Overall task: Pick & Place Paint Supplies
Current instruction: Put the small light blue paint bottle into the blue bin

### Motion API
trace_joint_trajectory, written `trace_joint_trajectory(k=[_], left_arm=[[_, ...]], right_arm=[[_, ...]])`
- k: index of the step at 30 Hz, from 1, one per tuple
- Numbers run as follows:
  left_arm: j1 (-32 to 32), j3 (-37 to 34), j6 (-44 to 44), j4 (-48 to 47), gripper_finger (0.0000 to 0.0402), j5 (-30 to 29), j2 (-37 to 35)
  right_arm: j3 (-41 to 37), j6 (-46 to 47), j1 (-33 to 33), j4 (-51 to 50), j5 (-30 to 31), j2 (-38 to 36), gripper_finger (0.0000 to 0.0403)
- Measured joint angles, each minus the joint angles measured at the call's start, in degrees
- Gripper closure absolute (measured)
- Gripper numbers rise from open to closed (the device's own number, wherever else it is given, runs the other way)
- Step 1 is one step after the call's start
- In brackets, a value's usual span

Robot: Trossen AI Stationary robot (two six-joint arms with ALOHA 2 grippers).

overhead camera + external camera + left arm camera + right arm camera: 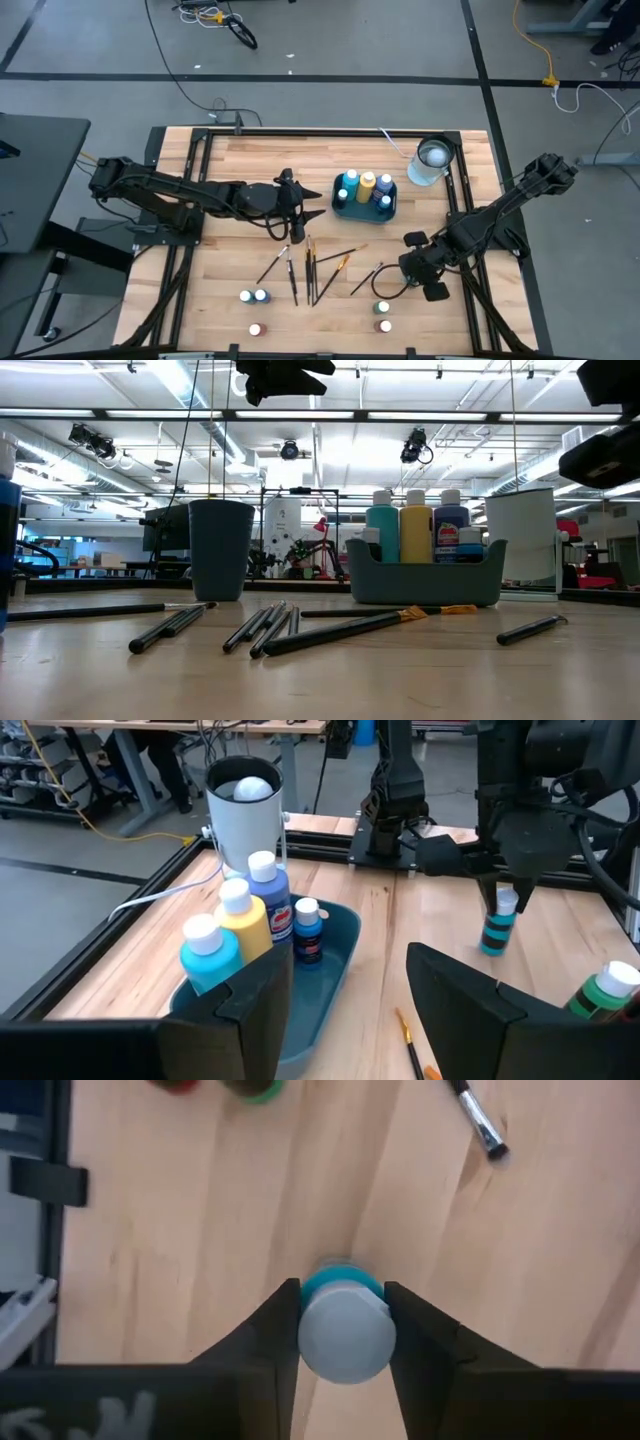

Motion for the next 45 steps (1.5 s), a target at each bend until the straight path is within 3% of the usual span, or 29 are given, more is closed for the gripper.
trace_joint_trajectory(k=[4, 7, 9, 12, 14, 29, 37, 45], left_arm=[[0.0, 0.0, 0.28, 0.02, 0.0194, -1.34, 0.0], [0.0, 0.01, 0.23, 0.17, 0.0194, -1.5, 0.02], [0.0, 0.02, 0.25, 0.3, 0.0194, -1.52, 0.02], [0.0, 0.02, 0.2, 0.28, 0.0194, -1.5, 0.02], [0.0, 0.02, 0.19, 0.28, 0.0194, -1.52, 0.02], [0.0, 0.02, 0.4, 0.23, 0.0194, -1.51, 0.02], [0.0, 0.02, 0.59, 0.21, 0.0194, -1.5, 0.02], [0.0, 0.02, 4.61, 0.16, 0.0194, -1.48, 0.02]], right_arm=[[3.9, -0.71, -0.38, 0.53, 2.56, -0.43, 0.0289], [8.92, -5.15, -1.25, 0.44, 7.97, -0.46, 0.0289], [12.37, -9.59, -2.15, 0.82, 13.65, -0.51, 0.0289], [15.59, -14.92, -4.12, 1.53, 26.98, -0.53, 0.0288], [15.94, -18.17, -6.74, 3.1, 31.99, -0.55, 0.0281], [15.88, -20.02, -28.8, -1.67, 23.77, 8.6, 0.0281], [15.88, -19.78, -34.26, -3.21, 23.42, 14.68, 0.0281], [15.88, -20.12, -37.23, -3.28, 19.22, 16.8, 0.0279]])
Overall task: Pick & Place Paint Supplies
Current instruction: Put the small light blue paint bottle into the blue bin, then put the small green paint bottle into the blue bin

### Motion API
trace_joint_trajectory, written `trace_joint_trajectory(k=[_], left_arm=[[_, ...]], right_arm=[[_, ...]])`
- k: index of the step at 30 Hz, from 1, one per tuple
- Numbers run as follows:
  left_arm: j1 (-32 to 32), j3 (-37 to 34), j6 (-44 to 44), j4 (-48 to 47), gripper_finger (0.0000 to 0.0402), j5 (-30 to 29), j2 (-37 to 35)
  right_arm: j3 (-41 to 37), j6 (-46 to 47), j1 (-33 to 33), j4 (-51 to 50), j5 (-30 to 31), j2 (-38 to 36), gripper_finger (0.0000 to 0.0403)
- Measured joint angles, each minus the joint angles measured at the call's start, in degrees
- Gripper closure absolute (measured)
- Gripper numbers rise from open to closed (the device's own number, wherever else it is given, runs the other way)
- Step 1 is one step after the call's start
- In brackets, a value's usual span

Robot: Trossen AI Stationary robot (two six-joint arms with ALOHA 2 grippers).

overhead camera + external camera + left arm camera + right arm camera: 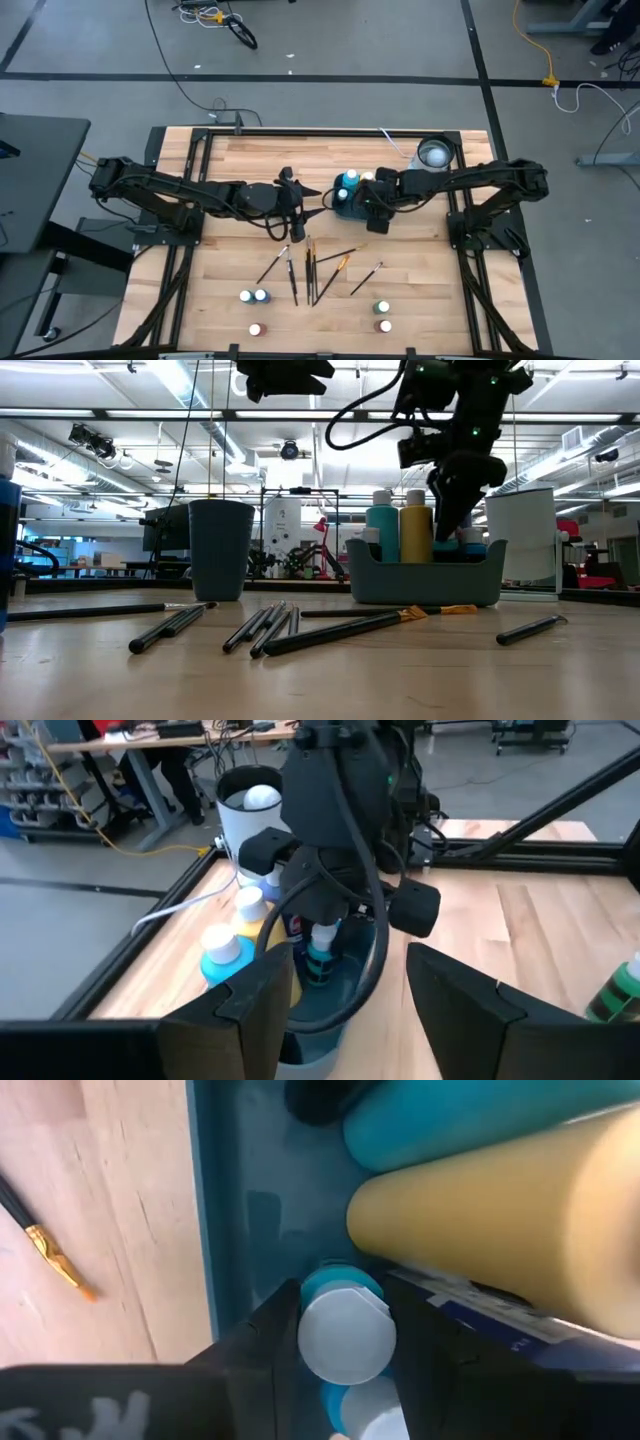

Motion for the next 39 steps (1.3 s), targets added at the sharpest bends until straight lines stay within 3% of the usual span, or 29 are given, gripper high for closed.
trace_joint_trajectory(k=[15, 25, 32, 39], left_arm=[[0.0, 0.02, 5.3, -0.48, 0.0194, 0.16, 0.0], [0.0, 0.02, 5.29, -0.77, 0.0194, -0.01, 0.0], [0.0, 0.02, 5.28, -0.86, 0.0194, -0.01, 0.0], [0.0, 0.02, 4.98, -0.86, 0.0194, -0.02, 0.0]], right_arm=[[0.0, -4.64, -1.41, -0.49, 1.22, -0.04, 0.0225], [2.95, -3.02, -0.09, -4.94, 0.0, -0.48, 0.0224], [10.6, 2.53, 4.05, -13.66, -4.6, -0.5, 0.0231], [12.51, 7.12, 13.25, -13.46, -8.55, -0.5, 0.0233]])
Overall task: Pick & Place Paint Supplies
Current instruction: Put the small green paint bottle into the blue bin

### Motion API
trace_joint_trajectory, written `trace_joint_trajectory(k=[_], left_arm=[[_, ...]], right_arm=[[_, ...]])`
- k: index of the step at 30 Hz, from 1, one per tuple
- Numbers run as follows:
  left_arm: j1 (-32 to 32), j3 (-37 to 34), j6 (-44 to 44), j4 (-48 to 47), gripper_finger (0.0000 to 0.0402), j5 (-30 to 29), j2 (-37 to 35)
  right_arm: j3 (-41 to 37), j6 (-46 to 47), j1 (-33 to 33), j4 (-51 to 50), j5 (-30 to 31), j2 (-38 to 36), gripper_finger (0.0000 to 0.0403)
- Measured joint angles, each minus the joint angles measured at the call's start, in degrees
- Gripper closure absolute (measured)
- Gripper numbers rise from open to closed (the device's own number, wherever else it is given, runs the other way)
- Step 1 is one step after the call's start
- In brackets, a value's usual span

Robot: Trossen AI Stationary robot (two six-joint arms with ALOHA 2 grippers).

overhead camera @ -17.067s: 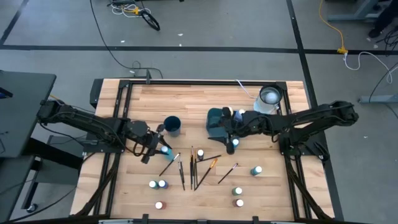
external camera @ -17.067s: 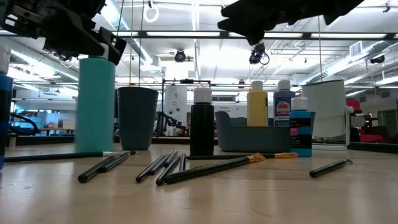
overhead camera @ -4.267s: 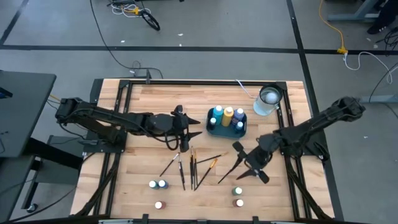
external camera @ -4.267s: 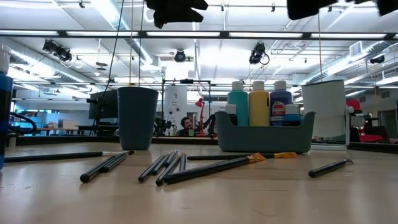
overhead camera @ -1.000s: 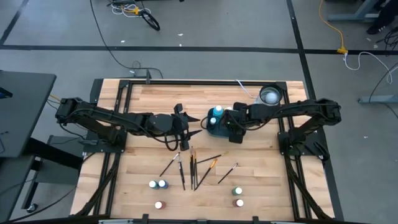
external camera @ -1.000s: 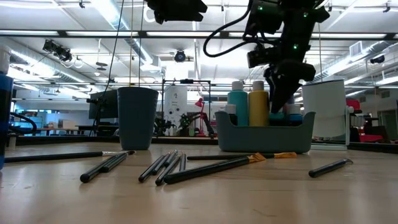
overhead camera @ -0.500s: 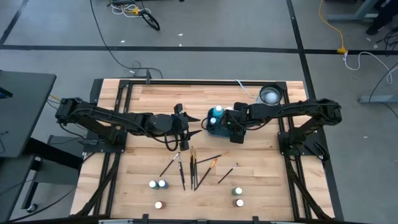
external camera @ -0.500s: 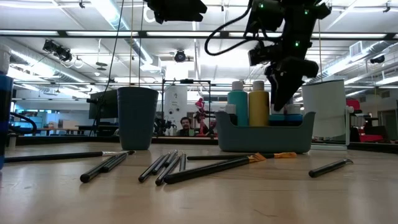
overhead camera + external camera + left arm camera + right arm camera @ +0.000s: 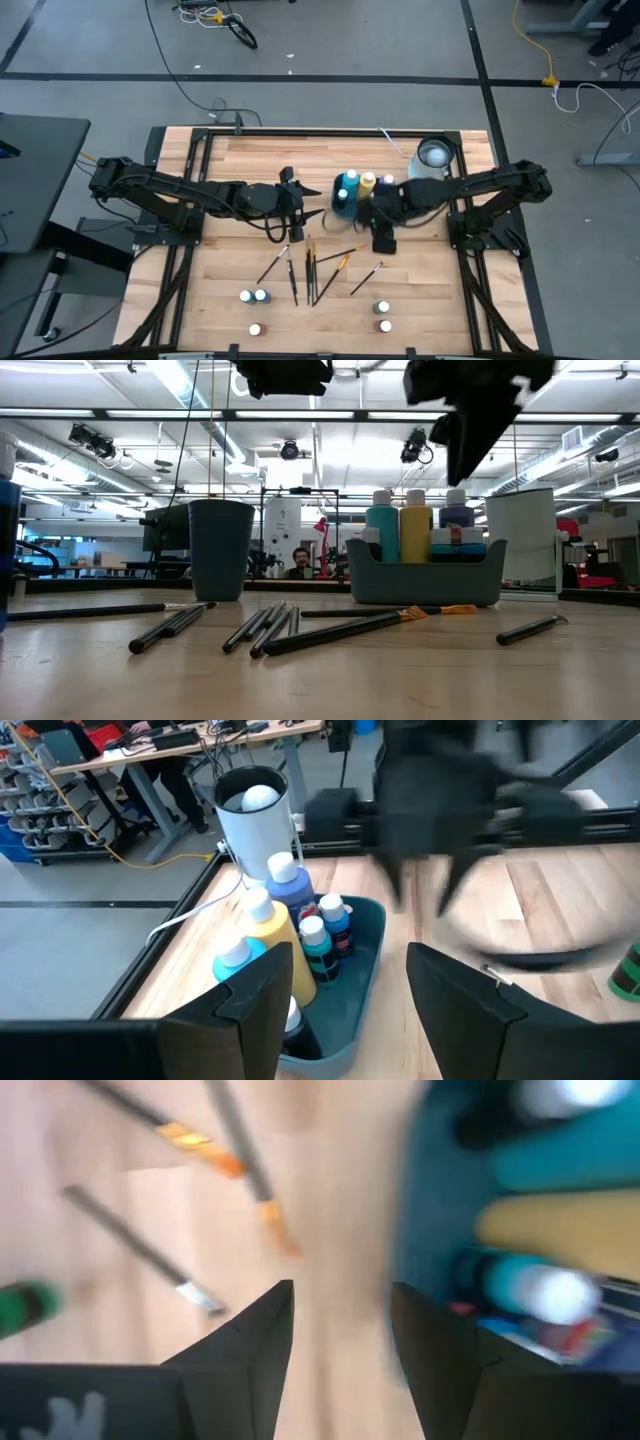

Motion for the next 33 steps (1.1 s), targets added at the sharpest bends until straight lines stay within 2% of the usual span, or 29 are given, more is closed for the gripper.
trace_joint_trajectory(k=[6, 11, 15, 19, 26, 33], left_arm=[[0.0, 0.0, 0.01, 0.0, 0.0194, -0.01, 0.0], [0.0, 0.0, -0.08, 0.0, 0.0194, -0.02, 0.0], [0.0, 0.0, -0.18, 0.02, 0.0194, -0.02, 0.0], [0.0, 0.0, -1.06, 0.02, 0.0194, 0.01, 0.0], [0.0, 0.0, -3.67, 0.02, 0.0194, 0.22, 0.0], [0.0, 0.0, -2.6, 0.04, 0.0194, 0.21, 0.0]], right_arm=[[-3.39, -1.82, 10.6, 6.95, -2.0, -0.07, 0.0231], [-7.55, -4.76, 18.27, 19.21, -6.05, -0.04, 0.0233], [-10.66, -4.84, 22.81, 29.73, -6.29, -0.04, 0.0233], [-13.09, -4.88, 25.46, 36.17, -5.95, -0.02, 0.0233], [-15.02, -2.38, 27.05, 36.36, -4.74, 0.0, 0.0233], [-17.03, -1.73, 28.16, 38.11, -4.76, 0.0, 0.0234]])
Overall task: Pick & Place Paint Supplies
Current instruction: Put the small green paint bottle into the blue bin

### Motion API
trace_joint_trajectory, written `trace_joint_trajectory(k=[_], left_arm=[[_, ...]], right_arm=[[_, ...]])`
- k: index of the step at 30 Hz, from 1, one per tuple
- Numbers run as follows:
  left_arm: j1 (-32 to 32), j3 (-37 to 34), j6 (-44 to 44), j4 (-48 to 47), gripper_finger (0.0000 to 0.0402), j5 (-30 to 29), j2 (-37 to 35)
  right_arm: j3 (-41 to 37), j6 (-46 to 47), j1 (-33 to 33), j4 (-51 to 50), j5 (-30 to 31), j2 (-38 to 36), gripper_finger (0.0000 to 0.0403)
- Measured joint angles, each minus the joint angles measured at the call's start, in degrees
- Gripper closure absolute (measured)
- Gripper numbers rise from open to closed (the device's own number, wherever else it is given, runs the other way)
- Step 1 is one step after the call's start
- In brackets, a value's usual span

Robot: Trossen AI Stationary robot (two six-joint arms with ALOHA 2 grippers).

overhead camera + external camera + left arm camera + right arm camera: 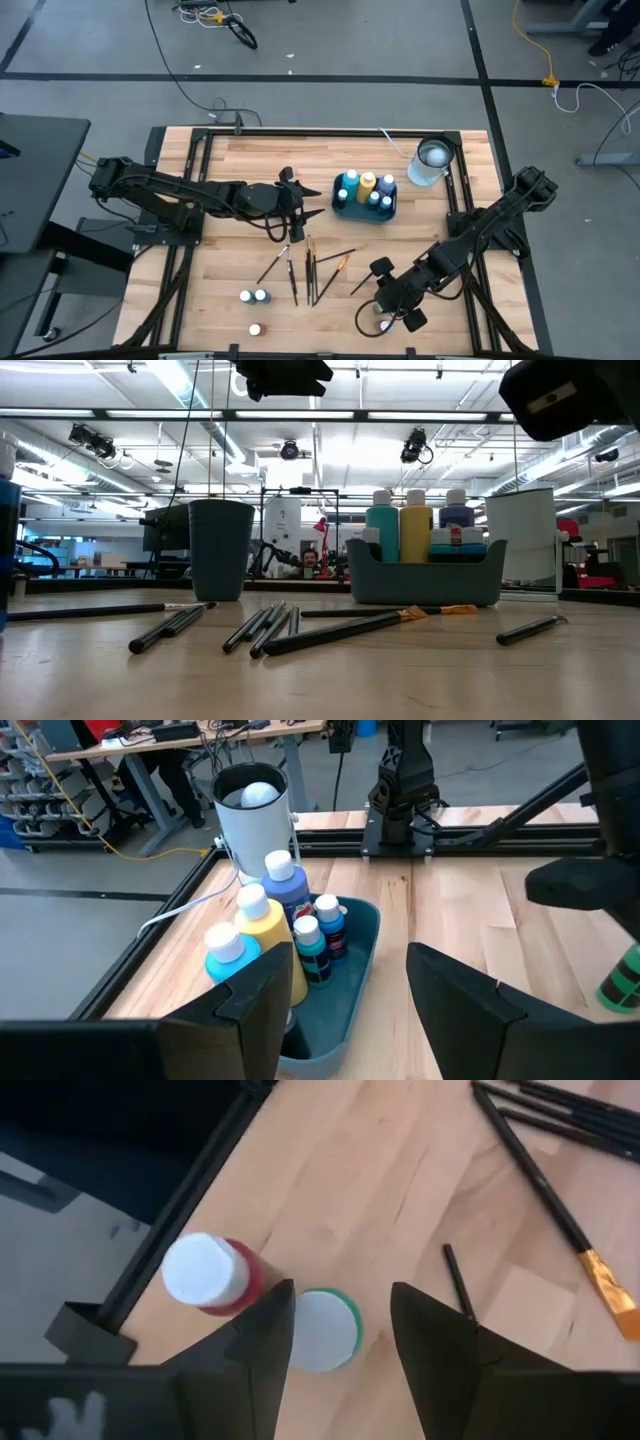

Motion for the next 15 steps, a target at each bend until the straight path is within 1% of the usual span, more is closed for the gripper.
trace_joint_trajectory(k=[7, 11, 15], left_arm=[[0.0, 0.0, 0.02, 0.07, 0.0194, -0.18, 0.0], [0.0, 0.0, -0.14, 0.06, 0.0194, -0.18, 0.0], [0.0, 0.0, -0.14, 0.07, 0.0194, -0.2, 0.0]], right_arm=[[0.0, -0.56, 0.2, 2.95, -0.13, 0.0, 0.0234], [0.0, -1.08, 1.23, 2.39, -0.96, 0.0, 0.0234], [0.02, -2.3, 2.32, 1.6, 0.92, 0.3, 0.0234]])
